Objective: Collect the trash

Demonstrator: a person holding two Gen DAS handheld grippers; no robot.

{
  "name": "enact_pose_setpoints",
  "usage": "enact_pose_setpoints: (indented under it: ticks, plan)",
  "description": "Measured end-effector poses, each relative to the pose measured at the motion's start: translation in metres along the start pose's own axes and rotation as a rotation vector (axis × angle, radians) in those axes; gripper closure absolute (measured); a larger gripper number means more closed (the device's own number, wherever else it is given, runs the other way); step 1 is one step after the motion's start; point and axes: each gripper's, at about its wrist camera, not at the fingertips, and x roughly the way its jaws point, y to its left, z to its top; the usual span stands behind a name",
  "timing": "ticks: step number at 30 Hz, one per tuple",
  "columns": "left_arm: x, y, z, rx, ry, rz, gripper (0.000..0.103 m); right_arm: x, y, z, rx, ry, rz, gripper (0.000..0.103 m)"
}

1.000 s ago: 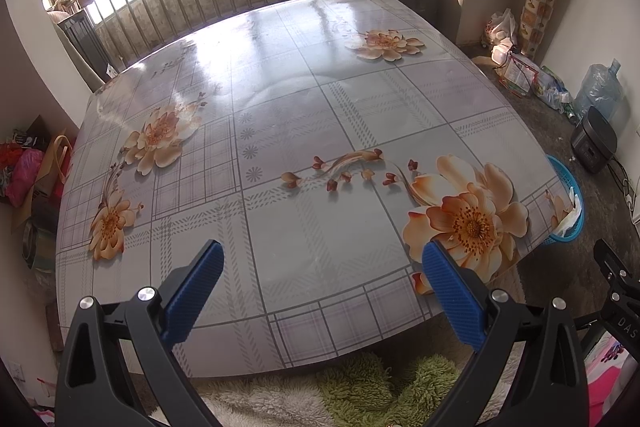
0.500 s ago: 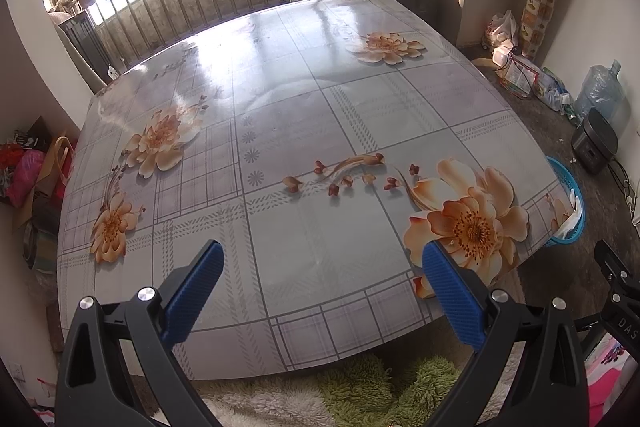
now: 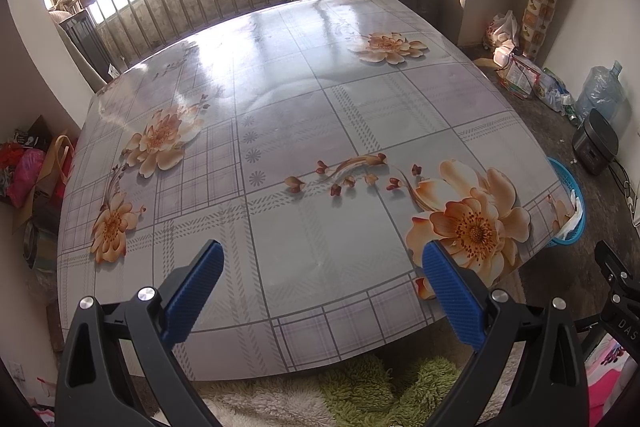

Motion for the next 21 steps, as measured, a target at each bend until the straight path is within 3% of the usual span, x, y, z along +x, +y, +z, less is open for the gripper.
enact_pose_setpoints:
  ticks: [21]
  plan:
    - [-0.0004,0.0002,0.0007,0.001,0.003,0.001,0.006,0.0008,0.0010,0.0001,0.001,0.000,0.001,0.008]
